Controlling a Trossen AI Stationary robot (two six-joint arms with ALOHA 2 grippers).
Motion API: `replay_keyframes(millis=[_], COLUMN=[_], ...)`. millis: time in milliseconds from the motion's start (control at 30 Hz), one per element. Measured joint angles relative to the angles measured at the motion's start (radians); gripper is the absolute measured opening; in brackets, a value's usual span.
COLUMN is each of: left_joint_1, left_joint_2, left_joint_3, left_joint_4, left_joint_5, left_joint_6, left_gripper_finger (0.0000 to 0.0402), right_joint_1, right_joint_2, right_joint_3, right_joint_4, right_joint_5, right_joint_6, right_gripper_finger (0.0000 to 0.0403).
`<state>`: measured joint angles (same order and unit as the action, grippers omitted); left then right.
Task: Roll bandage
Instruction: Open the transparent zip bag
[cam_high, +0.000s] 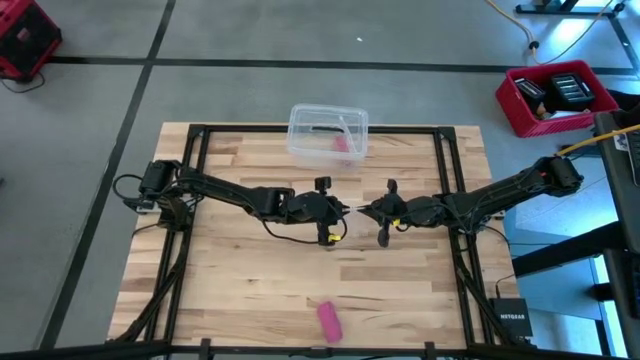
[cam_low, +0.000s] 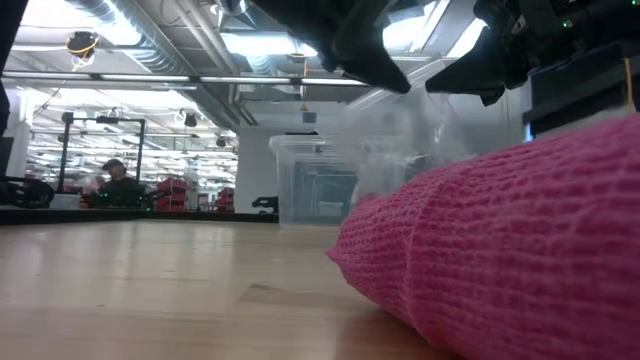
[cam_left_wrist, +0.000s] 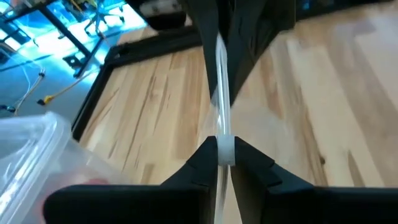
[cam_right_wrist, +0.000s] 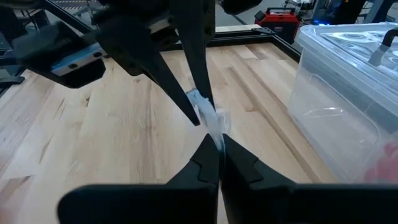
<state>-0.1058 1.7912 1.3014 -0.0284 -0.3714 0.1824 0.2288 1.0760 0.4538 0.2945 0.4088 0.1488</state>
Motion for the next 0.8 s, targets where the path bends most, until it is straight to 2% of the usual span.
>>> replay_keyframes(millis=[433, 800], left_joint_1=[-0.021, -0.039], left_joint_2=[-0.005, -0.005], left_joint_3=[0.000, 0.000], left_joint_4=[-0.207, -0.379], left_joint_5=[-0.059, -0.062], left_joint_6=[-0.022, -0.099], left_gripper_finger=[0.0031, 0.0031], right_joint_1=[0.000, 0.000], right_joint_2=[0.000, -0.001], right_joint_3=[0.000, 0.000], right_joint_4=[-0.004, -0.008], right_joint_5=[-0.001, -0.010], right_joint_6=[-0.003, -0.006], right_gripper_finger=[0.0005, 0.0005])
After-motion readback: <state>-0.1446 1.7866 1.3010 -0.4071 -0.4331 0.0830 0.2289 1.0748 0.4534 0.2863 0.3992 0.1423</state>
